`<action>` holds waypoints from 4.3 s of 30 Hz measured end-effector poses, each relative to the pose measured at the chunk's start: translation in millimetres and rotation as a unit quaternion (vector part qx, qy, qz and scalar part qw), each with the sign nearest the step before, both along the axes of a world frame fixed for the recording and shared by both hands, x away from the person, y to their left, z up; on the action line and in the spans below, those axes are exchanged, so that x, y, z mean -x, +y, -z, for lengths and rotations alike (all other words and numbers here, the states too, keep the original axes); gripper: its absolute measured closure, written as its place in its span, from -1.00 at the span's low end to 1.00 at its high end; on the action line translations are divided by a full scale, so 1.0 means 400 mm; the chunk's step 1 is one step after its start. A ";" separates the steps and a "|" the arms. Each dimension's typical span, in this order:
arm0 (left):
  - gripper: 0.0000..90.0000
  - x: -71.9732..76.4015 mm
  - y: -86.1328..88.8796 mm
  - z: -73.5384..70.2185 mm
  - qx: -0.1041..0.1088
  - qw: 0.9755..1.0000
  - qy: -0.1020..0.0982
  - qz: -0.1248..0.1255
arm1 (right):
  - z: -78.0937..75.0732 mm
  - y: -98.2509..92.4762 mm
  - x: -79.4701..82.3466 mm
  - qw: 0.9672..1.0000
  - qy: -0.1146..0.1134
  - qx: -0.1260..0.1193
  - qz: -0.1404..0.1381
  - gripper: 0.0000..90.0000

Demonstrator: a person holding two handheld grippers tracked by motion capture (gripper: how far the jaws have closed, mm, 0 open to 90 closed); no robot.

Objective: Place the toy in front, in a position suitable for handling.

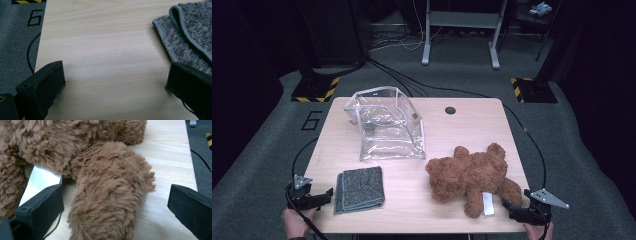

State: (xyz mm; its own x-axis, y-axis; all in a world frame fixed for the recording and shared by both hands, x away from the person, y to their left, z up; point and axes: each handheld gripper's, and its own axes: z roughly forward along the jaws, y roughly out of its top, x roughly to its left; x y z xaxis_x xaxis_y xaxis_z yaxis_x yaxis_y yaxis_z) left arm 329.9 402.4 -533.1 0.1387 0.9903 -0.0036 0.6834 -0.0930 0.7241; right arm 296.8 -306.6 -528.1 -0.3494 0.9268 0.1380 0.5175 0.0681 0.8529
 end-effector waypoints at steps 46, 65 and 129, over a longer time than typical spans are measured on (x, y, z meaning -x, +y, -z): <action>-0.95 -0.140 -0.108 -0.197 0.016 0.993 -0.032 0.116 | 0.002 -0.007 -0.001 1.000 -0.002 -0.010 0.001 -1.00; -0.80 -0.309 -0.212 -0.236 0.050 0.986 -0.034 0.153 | 0.003 -0.004 -0.003 1.000 0.001 -0.005 0.003 -0.99; 0.94 -0.428 -0.158 -0.203 0.030 0.997 -0.072 0.012 | 0.004 0.001 -0.003 1.000 0.002 0.008 0.007 -0.96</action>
